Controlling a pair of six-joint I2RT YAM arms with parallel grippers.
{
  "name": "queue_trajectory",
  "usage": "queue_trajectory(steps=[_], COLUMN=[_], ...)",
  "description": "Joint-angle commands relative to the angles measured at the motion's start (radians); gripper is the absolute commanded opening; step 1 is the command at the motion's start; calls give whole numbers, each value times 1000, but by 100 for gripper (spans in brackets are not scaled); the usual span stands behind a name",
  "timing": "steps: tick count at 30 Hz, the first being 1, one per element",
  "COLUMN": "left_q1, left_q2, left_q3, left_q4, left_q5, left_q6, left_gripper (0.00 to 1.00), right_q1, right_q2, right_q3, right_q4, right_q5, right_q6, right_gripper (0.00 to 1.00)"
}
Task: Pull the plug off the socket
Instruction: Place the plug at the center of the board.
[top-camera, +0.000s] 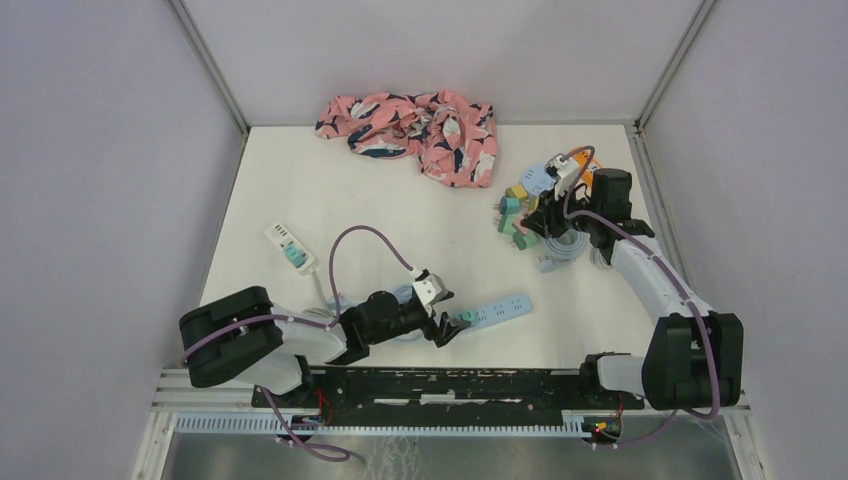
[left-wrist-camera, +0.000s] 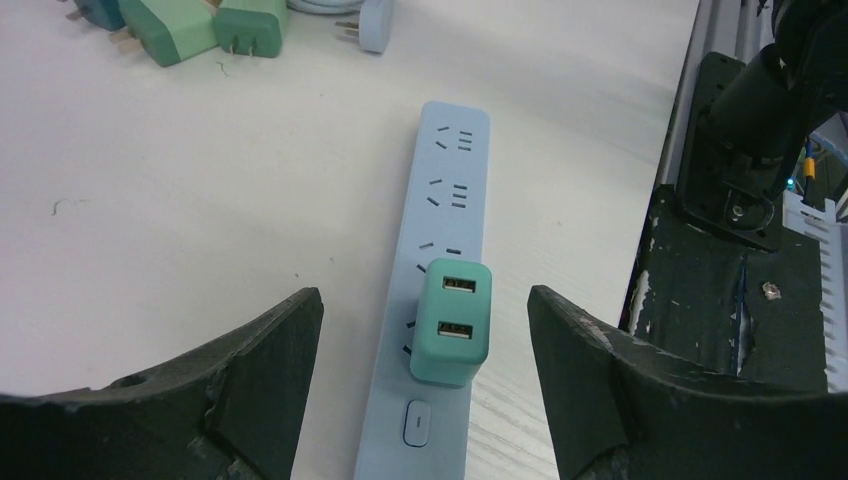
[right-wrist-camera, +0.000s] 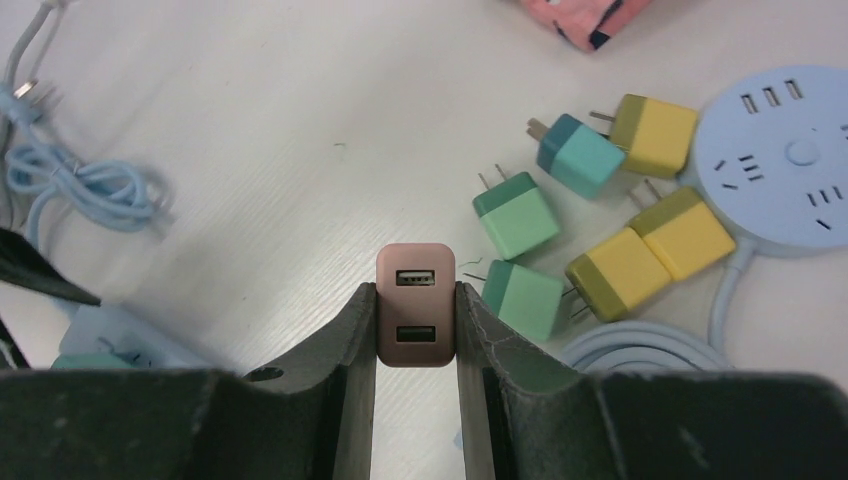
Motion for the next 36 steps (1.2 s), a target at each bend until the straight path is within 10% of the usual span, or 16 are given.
queue_trajectory(steps=[1, 16, 26, 29, 36], left_q1=[5, 5, 6, 6, 8], left_q2=[-78, -254, -307, -322, -325], left_q3=[-7, -57, -94, -106, -108], left_q4=[-23, -71, -74, -60, -47], left_q5=[-38, -77, -93, -100, -93], left_q6=[-22, -23, -35, -39, -45], left_gripper=[82, 86, 87, 90, 94], right_q1=[-12, -17, -23, -24, -23], right_q2=[26, 198, 283, 218, 60], right_q3=[28, 92, 189, 187, 171], right_q4=[131, 205, 138, 127, 36], right_q5=[150, 455, 502, 488, 179], right_q6=[182, 353, 299, 220, 66], right_gripper=[3, 14, 68, 99, 100])
